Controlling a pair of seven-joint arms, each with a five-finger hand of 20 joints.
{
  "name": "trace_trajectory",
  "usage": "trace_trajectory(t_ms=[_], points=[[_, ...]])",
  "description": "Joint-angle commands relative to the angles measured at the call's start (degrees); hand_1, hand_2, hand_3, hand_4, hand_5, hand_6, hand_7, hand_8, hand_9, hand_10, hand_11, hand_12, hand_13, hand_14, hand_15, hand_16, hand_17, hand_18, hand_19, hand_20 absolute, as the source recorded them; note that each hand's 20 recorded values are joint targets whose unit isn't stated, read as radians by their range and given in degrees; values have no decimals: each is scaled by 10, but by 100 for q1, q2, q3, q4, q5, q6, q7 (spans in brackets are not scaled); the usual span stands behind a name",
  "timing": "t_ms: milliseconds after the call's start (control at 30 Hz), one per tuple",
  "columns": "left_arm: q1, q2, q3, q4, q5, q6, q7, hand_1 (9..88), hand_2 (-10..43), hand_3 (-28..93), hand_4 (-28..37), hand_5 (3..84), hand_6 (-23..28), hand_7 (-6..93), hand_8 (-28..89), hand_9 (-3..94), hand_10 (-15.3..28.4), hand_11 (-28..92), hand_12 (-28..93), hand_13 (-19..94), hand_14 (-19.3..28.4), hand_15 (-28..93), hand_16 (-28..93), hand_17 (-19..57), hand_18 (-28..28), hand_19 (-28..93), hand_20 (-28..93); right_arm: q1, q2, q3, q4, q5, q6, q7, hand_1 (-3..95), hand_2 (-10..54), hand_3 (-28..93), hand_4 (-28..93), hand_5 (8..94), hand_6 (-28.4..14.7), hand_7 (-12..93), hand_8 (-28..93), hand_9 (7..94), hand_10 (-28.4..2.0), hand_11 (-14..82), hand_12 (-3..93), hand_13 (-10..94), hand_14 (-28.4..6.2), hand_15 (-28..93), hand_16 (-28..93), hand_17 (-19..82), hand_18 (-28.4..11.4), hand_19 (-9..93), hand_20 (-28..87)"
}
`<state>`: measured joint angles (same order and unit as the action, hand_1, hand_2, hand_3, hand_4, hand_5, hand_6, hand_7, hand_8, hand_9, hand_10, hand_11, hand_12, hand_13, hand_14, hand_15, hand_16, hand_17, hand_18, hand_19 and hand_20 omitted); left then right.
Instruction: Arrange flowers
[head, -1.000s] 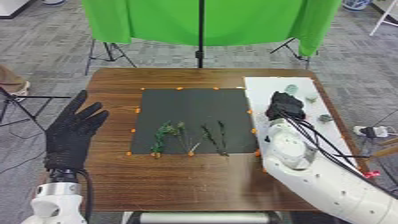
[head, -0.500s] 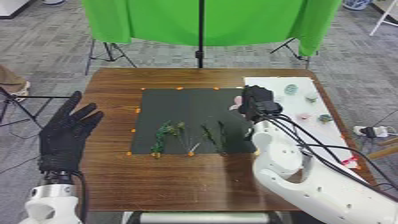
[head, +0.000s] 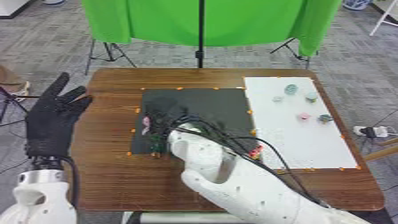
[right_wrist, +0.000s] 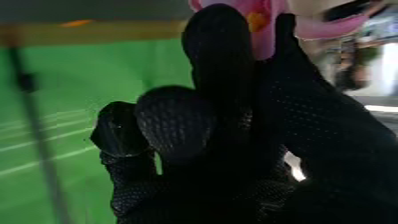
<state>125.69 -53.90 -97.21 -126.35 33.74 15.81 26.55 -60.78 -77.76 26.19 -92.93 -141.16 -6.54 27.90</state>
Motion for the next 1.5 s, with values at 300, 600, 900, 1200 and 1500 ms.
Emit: trace_trajectory(t_ms=[300, 600, 900, 1200, 1500], points=[[-393, 84, 130, 88, 10, 71, -6, 256, 91, 736, -221, 333, 78, 123, -89, 337, 202, 277, 134, 242, 258, 558, -75, -87, 233, 488, 246, 347, -285, -238, 176, -537, -677, 171, 530, -95, 651, -283, 827, 3, 130, 14, 865, -90, 501, 227, 751, -73, 822, 218, 379, -243, 932, 609], [-346, 111, 172, 108, -28, 60, 16, 257, 91, 737, -221, 334, 79, 123, -89, 337, 202, 277, 134, 242, 257, 559, -75, -87, 234, 489, 247, 173, -354, -26, 121, -710, -863, 27, 430, -95, 699, -283, 714, -5, 128, -112, 805, -106, 543, 219, 704, -92, 850, 209, 340, -255, 932, 611], [480, -61, -102, -106, -235, 221, 434, 258, 90, 738, -221, 335, 79, 123, -89, 336, 202, 277, 134, 242, 257, 560, -75, -87, 233, 489, 247, -297, 160, 854, -762, -306, -678, 105, 396, -95, 706, -283, 679, -15, 125, -113, 767, -121, 488, 191, 666, -107, 824, 183, 323, -258, 932, 583], [707, -169, -100, -120, -289, 180, 487, 259, 90, 738, -221, 334, 78, 125, -89, 336, 201, 278, 134, 242, 257, 559, -75, -87, 233, 488, 247, -525, 2420, 2235, -1460, 969, 38, 1521, 367, -95, 740, -283, 609, -24, 116, -110, 706, -168, 288, 152, 606, -134, 744, 125, 290, -272, 932, 536], [818, -277, -40, -132, -254, 136, 488, 258, 91, 737, -220, 335, 79, 125, -90, 336, 202, 279, 135, 242, 258, 560, -75, -85, 234, 494, 251, -641, 3590, 2744, -731, 1719, 107, 2624, 343, -95, 732, -283, 559, -21, 120, -110, 663, -200, 260, 151, 577, -156, 729, 108, 289, -281, 932, 535]])
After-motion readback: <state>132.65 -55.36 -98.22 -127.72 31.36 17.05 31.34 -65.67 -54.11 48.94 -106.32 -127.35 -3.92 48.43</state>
